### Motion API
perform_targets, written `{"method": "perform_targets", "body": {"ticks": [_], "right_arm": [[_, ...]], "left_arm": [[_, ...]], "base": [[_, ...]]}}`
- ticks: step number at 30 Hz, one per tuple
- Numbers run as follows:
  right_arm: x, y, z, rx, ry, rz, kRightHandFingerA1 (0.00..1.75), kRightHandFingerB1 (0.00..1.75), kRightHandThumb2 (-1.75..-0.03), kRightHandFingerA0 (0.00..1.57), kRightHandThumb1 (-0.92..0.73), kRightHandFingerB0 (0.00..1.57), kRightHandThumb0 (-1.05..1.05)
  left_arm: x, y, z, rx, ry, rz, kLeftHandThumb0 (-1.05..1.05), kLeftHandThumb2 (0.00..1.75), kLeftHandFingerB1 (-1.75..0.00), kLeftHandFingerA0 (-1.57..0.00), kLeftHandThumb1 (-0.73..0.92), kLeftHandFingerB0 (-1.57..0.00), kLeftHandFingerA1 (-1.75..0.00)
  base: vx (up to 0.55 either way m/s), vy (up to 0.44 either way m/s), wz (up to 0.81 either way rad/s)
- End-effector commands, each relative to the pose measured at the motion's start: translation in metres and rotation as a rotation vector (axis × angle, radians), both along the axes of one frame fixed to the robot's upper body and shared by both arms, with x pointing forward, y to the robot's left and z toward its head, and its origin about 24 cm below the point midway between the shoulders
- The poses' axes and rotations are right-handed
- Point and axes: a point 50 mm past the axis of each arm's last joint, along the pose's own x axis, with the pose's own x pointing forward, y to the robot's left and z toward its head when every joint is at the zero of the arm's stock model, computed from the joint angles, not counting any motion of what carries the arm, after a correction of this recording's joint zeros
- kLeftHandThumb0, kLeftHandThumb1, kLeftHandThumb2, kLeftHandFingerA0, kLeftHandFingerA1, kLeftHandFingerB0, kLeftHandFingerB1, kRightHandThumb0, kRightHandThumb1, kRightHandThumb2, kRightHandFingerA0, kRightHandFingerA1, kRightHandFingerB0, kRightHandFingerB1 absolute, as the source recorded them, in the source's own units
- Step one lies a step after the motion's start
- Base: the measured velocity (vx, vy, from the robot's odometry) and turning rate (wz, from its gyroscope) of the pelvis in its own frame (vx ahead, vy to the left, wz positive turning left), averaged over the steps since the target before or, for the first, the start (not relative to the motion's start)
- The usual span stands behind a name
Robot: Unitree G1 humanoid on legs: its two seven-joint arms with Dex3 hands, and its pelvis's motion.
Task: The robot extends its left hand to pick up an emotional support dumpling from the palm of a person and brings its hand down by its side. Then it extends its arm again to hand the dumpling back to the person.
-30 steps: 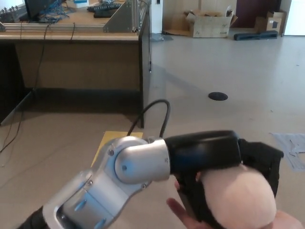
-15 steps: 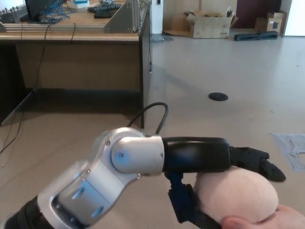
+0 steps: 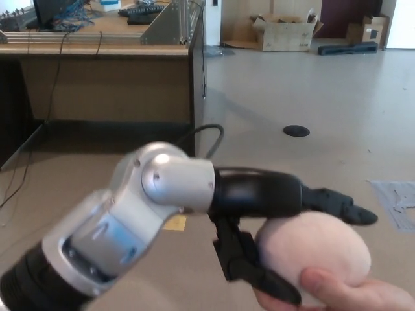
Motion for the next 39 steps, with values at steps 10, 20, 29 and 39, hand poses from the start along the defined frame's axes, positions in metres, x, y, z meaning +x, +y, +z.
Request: {"method": "perform_targets", "body": {"ticks": [10, 20, 29, 39], "right_arm": [[0.001, -0.005, 0.003, -0.033, 0.005, -0.023, 0.46, 0.42, -0.64, 0.59, -0.78, 0.57, -0.77], [0.004, -0.003, 0.010, -0.024, -0.037, -0.008, 0.46, 0.43, -0.64, 0.62, -0.79, 0.61, -0.74], [0.003, -0.004, 0.010, -0.028, -0.041, -0.007, 0.45, 0.42, -0.65, 0.62, -0.78, 0.62, -0.74], [-0.009, -0.007, -0.001, -0.029, 0.000, 0.001, 0.46, 0.43, -0.64, 0.60, -0.78, 0.61, -0.74]], "left_arm": [[0.004, 0.017, 0.068, -0.007, -0.003, 0.055, -0.84, 0.83, 0.00, 0.00, 0.46, 0.00, 0.00], [-0.006, 0.042, 0.132, -0.104, -0.004, 0.076, -0.95, 0.60, 0.00, 0.00, 0.57, 0.00, 0.00], [-0.024, 0.094, 0.188, -0.320, -0.090, 0.097, -0.97, 0.59, 0.00, 0.00, 0.59, 0.00, 0.00], [-0.013, 0.201, 0.133, -0.573, 0.010, 0.352, -0.96, 0.57, 0.00, 0.00, 0.47, 0.00, 0.00]], "base": [[0.00, 0.000, 0.00], [0.00, 0.000, 0.00], [0.00, 0.000, 0.00], [0.00, 0.000, 0.01]]}}
